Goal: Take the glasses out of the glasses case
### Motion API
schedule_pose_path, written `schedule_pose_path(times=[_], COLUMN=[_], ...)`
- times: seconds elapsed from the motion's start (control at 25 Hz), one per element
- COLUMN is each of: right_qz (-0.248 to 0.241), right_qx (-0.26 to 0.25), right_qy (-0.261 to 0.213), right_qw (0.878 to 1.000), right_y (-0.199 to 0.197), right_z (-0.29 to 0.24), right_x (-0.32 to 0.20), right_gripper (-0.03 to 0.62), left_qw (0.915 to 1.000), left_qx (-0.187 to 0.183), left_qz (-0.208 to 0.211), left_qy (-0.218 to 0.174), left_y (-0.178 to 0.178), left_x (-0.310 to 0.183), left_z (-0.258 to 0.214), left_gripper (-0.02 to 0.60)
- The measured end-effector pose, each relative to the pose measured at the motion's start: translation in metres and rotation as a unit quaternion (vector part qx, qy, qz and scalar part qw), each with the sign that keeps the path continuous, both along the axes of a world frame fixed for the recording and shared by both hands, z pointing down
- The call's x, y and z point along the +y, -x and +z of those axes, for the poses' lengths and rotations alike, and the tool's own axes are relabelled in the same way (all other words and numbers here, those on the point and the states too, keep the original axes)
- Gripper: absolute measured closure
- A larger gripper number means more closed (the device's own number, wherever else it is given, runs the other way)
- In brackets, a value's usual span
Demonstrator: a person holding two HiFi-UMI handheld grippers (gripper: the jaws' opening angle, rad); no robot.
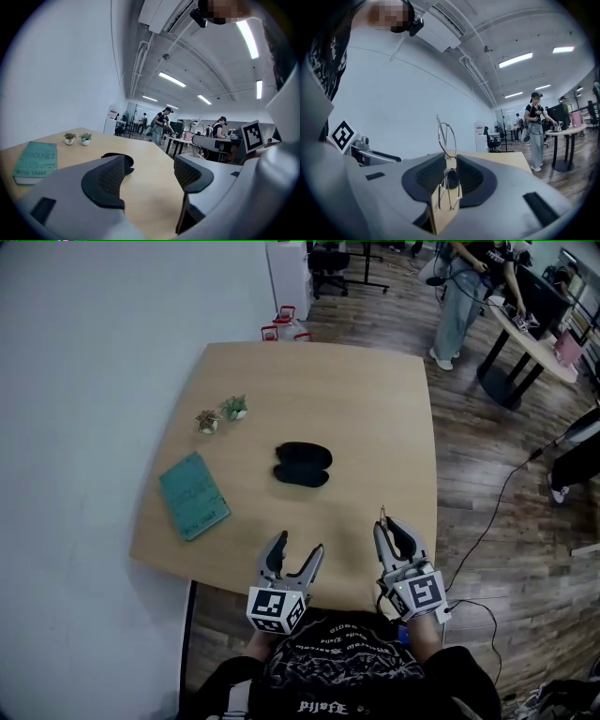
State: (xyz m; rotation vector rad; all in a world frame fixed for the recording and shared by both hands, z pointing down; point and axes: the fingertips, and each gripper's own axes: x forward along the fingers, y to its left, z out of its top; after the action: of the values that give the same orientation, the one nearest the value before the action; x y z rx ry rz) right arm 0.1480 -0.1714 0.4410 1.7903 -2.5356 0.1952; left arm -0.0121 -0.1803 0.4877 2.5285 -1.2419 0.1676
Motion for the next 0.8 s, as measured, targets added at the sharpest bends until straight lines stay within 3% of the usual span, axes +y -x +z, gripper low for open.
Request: schedule_pose_path(times=[0.28,0.48,0.8], right_qz=[0.032,0.018,-0.001], right_qx=[-0.012,0.007,-0.004], right_qy=[0.023,0.032,0.009], right_qw=[0.999,0.999,1.0], right_y=[-0.015,-0.01,-0.005], right_z=[0.026,0.046,0.031], right_x=[0.04,0.059,0.065], right_gripper=[0.513,0.513,0.513], left_qw=[1.0,0.9999,0.9999], left_qx=[-0.005,-0.003,-0.001], left_qz=[-0.006,-0.013,-0.013], left_qy=[-0.002,-0.004,-0.003], left_y=[-0.013,-0.018,-0.022], left_x=[0.026,0.039,0.053], left_z=[0.006,0.007,0.008], left_gripper=[0.244,0.244,0.244])
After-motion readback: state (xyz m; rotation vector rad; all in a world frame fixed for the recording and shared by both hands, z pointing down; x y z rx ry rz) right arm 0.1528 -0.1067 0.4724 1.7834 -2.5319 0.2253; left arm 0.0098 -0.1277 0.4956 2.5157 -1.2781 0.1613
